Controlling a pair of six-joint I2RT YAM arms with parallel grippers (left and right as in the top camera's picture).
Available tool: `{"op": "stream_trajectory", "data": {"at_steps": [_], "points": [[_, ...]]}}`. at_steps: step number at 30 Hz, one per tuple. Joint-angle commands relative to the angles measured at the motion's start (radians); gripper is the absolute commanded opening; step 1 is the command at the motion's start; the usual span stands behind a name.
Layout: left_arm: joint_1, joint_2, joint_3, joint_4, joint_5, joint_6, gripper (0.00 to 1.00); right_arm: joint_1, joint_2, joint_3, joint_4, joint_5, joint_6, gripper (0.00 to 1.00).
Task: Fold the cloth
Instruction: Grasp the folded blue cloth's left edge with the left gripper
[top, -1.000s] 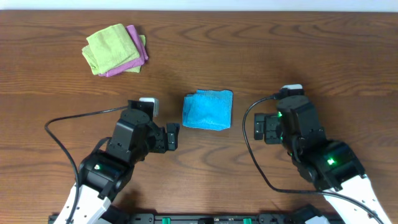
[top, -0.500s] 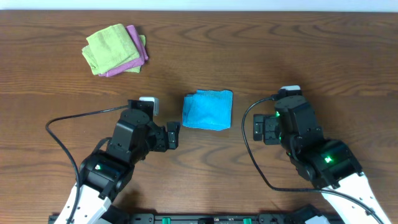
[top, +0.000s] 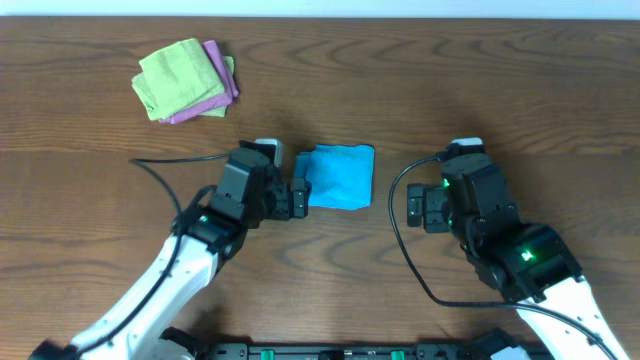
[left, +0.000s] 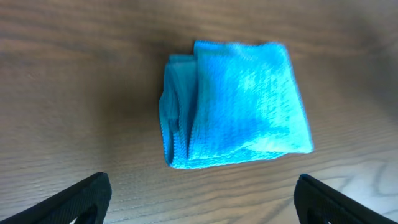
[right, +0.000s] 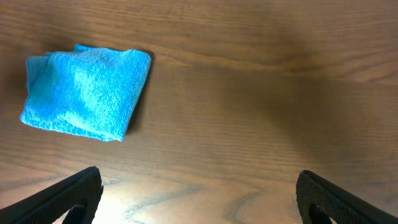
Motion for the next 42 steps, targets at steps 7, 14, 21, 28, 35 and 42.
{"op": "stream_trajectory", "data": {"at_steps": [7,14,21,28,35,42], "points": [[0.096,0.144,0.002,0.089,0.168,0.026,0.91,0.004,-0.001,-0.006,0.000,0.003,0.021,0.99],[0.170,0.242,0.002,0.205,0.360,0.032,0.88,0.004,-0.001,-0.005,0.000,0.003,0.021,0.99],[0.174,0.313,0.002,0.262,0.379,0.024,0.89,0.004,-0.001,-0.006,0.000,0.003,0.021,0.99],[0.175,0.389,0.002,0.325,0.378,0.024,0.88,0.004,-0.001,-0.006,0.000,0.003,0.021,0.99],[0.175,0.454,0.002,0.372,0.382,0.024,0.87,0.004,-0.001,-0.006,0.000,0.004,0.021,0.99],[0.175,0.510,0.002,0.439,0.426,-0.014,0.83,0.004,-0.001,-0.006,0.000,0.003,0.021,0.99]]}}
